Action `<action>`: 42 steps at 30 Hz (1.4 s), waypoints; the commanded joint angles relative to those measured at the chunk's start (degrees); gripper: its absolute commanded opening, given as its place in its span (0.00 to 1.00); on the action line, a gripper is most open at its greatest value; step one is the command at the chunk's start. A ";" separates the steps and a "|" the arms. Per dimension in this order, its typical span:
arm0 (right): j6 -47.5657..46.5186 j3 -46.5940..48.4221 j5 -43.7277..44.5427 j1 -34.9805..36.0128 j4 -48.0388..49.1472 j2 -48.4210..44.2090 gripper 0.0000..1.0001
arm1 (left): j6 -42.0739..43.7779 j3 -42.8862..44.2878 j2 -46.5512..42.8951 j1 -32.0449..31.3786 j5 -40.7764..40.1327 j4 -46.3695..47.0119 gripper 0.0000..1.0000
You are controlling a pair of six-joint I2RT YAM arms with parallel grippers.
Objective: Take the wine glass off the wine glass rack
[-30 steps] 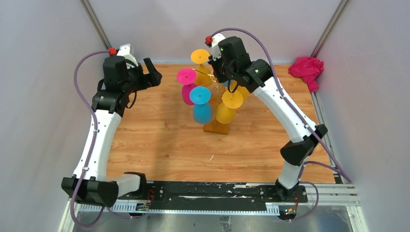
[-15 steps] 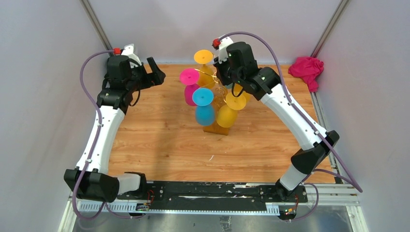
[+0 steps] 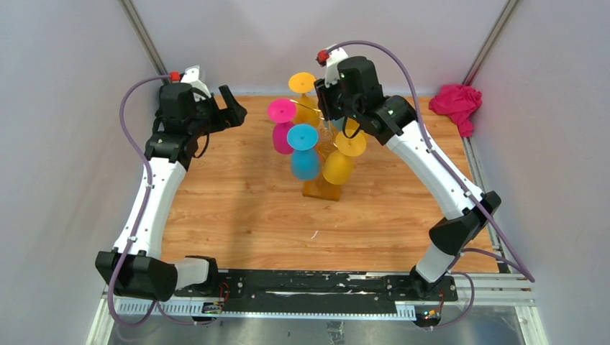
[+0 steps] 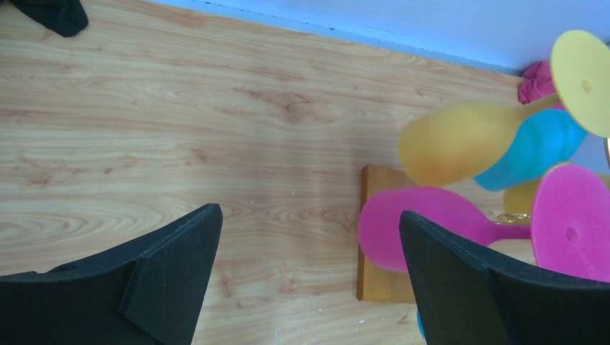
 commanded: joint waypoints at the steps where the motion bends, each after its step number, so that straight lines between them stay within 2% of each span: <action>1: -0.36 7.06 -0.21 -0.77 -0.08 2.46 0.39 | 0.50 -0.80 -0.84 -0.10 -0.30 1.12 1.00; 4: -0.36 10.45 -0.28 -0.78 -1.07 4.19 0.41 | 1.02 -0.86 -1.00 -0.10 -1.29 1.00 1.00; 6: -0.36 11.34 -0.50 -0.81 -1.00 3.96 0.46 | 1.21 -1.17 -1.37 -0.11 -1.57 1.20 0.99; 9: -0.35 11.53 2.41 -0.79 -0.38 1.85 0.67 | 1.52 -2.23 -2.50 -0.10 -1.47 2.37 0.99; 12: 0.23 9.30 5.82 -1.96 -0.04 -2.45 0.73 | 1.61 -3.69 -4.42 -0.06 0.05 4.38 1.00; 14: 2.81 5.07 3.91 -4.34 0.80 -7.27 0.73 | 1.32 -4.58 -6.05 -0.10 2.26 6.27 1.00; 19: 11.41 -13.22 -4.38 -13.49 8.49 -23.25 0.68 | -1.86 -6.19 -11.68 -0.10 9.86 11.59 1.00; 24: 14.23 -18.44 -12.02 -19.52 7.68 -29.23 0.67 | -7.65 -8.12 -13.87 -0.05 19.79 18.86 1.00; 26: 16.96 -20.54 -17.29 -22.48 8.02 -29.84 0.67 | -11.10 -10.38 -14.11 -0.05 24.48 24.29 1.00; 28: 20.84 -23.57 -24.23 -26.43 10.54 -30.02 0.67 | -15.23 -12.78 -14.24 0.15 25.73 29.19 1.00; 31: 28.70 -29.59 -35.28 -31.83 19.79 -29.61 0.66 | -22.17 -15.92 -13.15 1.99 28.21 37.50 1.00; 34: 33.69 -32.33 -42.94 -35.64 26.88 -27.07 0.64 | -24.12 -16.04 -10.59 2.93 29.10 38.47 1.00; 42: 38.14 -33.38 -46.49 -36.49 33.17 -22.53 0.62 | -22.28 -17.41 -9.55 3.22 28.34 37.44 1.00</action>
